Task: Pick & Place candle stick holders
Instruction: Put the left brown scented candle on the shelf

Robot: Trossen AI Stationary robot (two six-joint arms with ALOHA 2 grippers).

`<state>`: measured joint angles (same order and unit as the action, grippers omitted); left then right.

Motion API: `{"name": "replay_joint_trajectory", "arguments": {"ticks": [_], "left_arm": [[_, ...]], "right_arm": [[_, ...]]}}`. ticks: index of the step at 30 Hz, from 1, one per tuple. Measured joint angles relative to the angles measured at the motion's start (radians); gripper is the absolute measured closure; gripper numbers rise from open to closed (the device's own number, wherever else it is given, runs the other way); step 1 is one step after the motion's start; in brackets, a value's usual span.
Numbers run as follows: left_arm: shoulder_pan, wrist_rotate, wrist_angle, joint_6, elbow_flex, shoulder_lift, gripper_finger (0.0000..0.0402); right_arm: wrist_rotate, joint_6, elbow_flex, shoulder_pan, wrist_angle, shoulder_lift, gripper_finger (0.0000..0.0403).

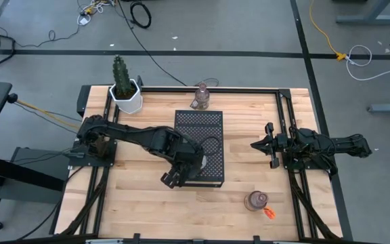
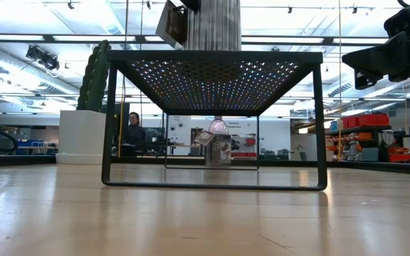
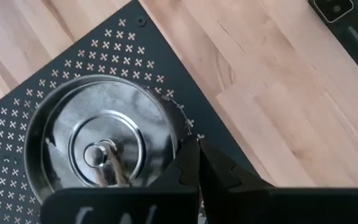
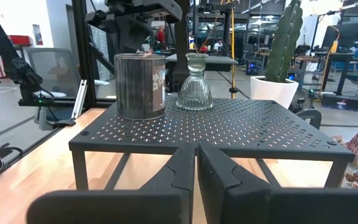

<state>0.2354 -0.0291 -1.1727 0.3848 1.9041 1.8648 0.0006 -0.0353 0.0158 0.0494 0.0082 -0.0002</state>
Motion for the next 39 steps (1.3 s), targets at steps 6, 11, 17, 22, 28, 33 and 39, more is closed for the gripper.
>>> {"name": "replay_joint_trajectory", "arguments": {"ticks": [6, 11, 17, 22, 28, 33, 39], "left_arm": [[-0.019, 0.038, 0.034, 0.0, 0.0, 0.0, 0.0401], [-0.041, 0.045, 0.097, -0.006, 0.0, 0.0, 0.0401], [-0.068, 0.084, 0.155, -0.006, 0.0, 0.0, 0.0401], [-0.088, 0.113, 0.171, -0.006, 0.0, 0.0, 0.0401], [-0.106, 0.123, 0.206, -0.012, 0.0, 0.0, 0.0401], [-0.119, 0.152, 0.236, -0.015, 0.0, 0.0, 0.0401], [-0.127, 0.151, 0.241, -0.009, 0.0, 0.0, 0.0401]], "right_arm": [[0.0, 0.0, 0.0, 0.0, 0.0, 0.0, 0.038], [0.0, 0.0, 0.0, 0.0, 0.0, 0.0, 0.038], [0.0, 0.0, 0.0, 0.0, 0.0, 0.0, 0.038], [0.0, 0.0, 0.0, 0.0, 0.0, 0.0, 0.038], [0.0, 0.0, 0.0, 0.0, 0.0, 0.0, 0.038], [0.0, 0.0, 0.0, 0.0, 0.0, 0.0, 0.038], [0.0, 0.0, 0.0, 0.0, 0.0, 0.0, 0.038]]}}
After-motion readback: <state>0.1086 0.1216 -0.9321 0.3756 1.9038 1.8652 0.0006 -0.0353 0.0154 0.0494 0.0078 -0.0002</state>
